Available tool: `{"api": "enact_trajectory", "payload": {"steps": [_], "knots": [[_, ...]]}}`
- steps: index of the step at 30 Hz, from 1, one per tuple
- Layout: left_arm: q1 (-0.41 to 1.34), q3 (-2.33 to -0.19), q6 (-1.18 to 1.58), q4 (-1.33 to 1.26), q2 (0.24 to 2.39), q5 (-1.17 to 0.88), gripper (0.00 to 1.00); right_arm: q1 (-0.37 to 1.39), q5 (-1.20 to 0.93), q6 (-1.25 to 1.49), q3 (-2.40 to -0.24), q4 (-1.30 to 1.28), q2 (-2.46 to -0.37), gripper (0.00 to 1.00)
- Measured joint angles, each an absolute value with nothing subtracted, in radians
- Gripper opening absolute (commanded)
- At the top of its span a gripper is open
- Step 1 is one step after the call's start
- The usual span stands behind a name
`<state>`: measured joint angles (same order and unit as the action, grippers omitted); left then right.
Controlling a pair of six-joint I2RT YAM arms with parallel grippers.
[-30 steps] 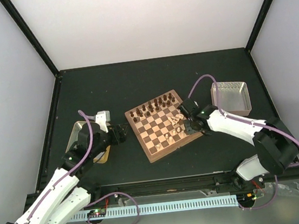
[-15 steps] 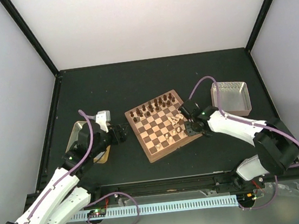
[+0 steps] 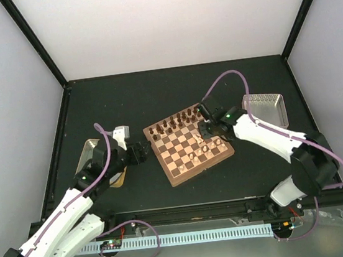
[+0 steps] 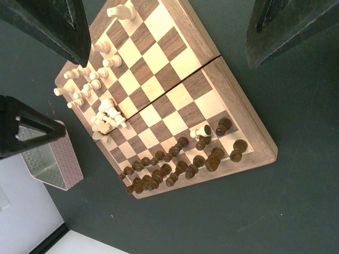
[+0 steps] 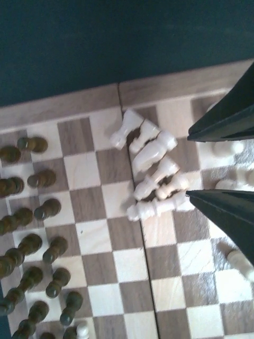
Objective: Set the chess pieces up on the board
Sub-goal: Place the chess piece on the chessboard, then pick up the chess piece from the chessboard.
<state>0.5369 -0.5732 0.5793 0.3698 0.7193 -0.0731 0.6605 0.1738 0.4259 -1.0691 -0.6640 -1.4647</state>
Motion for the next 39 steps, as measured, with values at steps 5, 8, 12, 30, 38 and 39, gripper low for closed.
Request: {"api": "enact_trajectory", "payload": {"steps": [5, 8, 12, 30, 38, 39], "knots": [[0.537, -0.573, 0.58, 0.366, 0.729, -0.076, 0.81, 0.673, 0.124, 0.402, -1.124, -0.632, -1.588, 0.22], [0.537, -0.573, 0.58, 0.365, 0.73, -0.08, 0.81, 0.682, 0.097, 0.397, -1.129, -0.628, -1.639, 0.22], [0.537, -0.573, 0.585, 0.359, 0.747, -0.083, 0.81, 0.694, 0.071, 0.394, -1.129, -0.626, -1.667, 0.22], [0.536, -0.573, 0.588, 0.343, 0.755, -0.093, 0.81, 0.707, 0.049, 0.384, -1.129, -0.612, -1.746, 0.21], [0.536, -0.573, 0.596, 0.344, 0.754, -0.094, 0.81, 0.709, 0.051, 0.384, -1.14, -0.602, -1.78, 0.2], [0.536, -0.573, 0.598, 0.344, 0.753, -0.094, 0.81, 0.71, 0.05, 0.384, -1.142, -0.597, -1.782, 0.17]]}}
